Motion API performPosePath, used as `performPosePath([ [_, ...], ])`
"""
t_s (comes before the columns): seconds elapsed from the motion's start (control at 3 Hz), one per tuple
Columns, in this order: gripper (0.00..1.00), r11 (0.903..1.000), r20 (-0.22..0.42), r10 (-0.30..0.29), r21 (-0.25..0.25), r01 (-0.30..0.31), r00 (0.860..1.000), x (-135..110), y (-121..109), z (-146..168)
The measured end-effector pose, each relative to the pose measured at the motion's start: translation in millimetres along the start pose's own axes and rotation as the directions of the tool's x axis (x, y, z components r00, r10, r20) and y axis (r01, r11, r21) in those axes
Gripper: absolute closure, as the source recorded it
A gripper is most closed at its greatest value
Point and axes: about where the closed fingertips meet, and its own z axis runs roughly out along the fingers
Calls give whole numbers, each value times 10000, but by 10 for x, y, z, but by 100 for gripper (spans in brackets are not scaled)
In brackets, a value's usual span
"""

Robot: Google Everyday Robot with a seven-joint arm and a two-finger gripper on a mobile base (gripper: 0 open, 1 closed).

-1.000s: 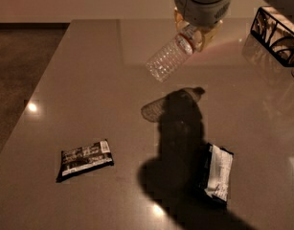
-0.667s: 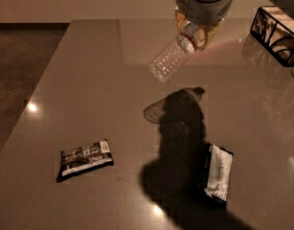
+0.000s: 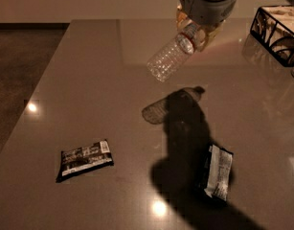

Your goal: Place water bottle upright

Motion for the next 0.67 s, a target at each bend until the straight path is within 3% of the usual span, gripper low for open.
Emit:
performPosePath([
  [0.33,100,9906,1285,859,947,-984,9880,73,-2,206],
  [0.67,100,9571,2076,1489,2155,-1936,9668,13,-248,374],
])
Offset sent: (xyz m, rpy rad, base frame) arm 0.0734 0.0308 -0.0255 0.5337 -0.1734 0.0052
